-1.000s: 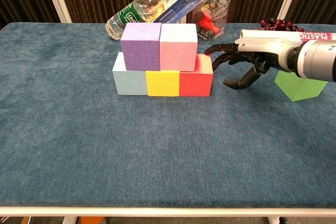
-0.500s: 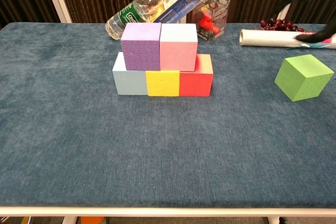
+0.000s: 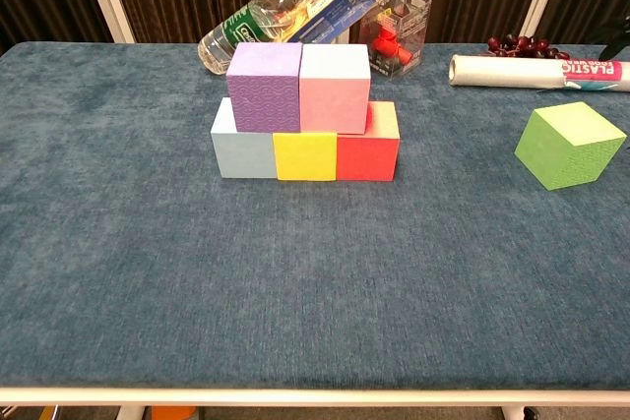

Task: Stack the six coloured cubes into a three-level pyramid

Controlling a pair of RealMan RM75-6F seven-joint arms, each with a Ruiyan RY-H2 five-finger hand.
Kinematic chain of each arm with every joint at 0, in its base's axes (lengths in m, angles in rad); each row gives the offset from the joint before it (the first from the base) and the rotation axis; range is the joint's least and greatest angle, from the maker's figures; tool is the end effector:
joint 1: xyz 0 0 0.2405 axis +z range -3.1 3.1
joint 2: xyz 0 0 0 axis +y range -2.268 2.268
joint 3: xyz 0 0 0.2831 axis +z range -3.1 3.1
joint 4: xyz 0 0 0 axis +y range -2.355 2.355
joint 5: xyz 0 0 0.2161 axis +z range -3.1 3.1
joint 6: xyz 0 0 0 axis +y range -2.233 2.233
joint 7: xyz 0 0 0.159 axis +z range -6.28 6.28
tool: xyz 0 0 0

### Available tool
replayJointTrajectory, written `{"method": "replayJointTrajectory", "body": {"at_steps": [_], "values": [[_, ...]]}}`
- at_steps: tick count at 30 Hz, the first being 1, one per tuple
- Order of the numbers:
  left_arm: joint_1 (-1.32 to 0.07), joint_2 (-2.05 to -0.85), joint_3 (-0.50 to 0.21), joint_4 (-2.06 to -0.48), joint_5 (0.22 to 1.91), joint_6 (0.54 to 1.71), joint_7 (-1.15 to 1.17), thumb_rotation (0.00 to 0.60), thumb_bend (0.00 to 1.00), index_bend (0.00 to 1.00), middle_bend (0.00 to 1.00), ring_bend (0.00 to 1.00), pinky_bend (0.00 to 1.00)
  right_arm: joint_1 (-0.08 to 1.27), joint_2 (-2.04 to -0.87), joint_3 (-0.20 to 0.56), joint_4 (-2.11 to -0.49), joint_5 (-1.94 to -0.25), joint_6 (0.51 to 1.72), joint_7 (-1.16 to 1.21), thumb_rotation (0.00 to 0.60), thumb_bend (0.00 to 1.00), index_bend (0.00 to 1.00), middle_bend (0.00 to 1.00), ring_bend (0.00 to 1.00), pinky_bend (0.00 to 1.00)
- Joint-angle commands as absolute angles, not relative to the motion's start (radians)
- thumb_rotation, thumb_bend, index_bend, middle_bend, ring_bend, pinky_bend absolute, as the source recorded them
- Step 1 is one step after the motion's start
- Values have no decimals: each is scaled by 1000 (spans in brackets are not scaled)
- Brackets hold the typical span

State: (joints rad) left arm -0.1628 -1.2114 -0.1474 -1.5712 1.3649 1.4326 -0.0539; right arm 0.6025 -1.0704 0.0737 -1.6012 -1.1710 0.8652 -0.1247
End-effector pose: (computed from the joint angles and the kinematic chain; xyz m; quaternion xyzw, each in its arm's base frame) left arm -0.3346 0.2449 0.1522 -0.5349 -0.4189 -0.4371 0.5894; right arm -0.2784 -0.3551 0.1210 0.7293 -0.4083 0.2605 0.4833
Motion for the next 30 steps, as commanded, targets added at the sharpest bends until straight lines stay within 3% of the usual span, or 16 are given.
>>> {"method": "replayJointTrajectory", "body": {"at_steps": [1, 12, 18, 22, 30], "values": [[-165, -1210, -149, -1574, 1361, 1429, -50, 600, 89, 150, 160, 127, 123, 617, -1139, 72, -1528, -1199, 850, -120, 600, 30, 0, 119, 0, 0], [-162, -1205, -150, -1583, 1347, 1428, -51, 600, 88, 150, 160, 127, 122, 659, -1285, 63, -1327, -1278, 809, -103, 600, 37, 1, 139, 0, 0], [-163, -1202, -150, -1582, 1346, 1423, -61, 600, 88, 150, 160, 127, 122, 658, -1298, 58, -1299, -1325, 817, -39, 600, 134, 155, 297, 1, 0], [-163, -1201, -151, -1581, 1348, 1424, -66, 600, 89, 150, 160, 127, 123, 648, -1248, 83, -1368, -1356, 870, 25, 600, 178, 215, 400, 43, 0], [-169, -1199, -152, -1589, 1354, 1425, -53, 600, 89, 150, 160, 127, 123, 697, -1044, 194, -1701, -1327, 873, 71, 600, 184, 221, 444, 89, 0]]}}
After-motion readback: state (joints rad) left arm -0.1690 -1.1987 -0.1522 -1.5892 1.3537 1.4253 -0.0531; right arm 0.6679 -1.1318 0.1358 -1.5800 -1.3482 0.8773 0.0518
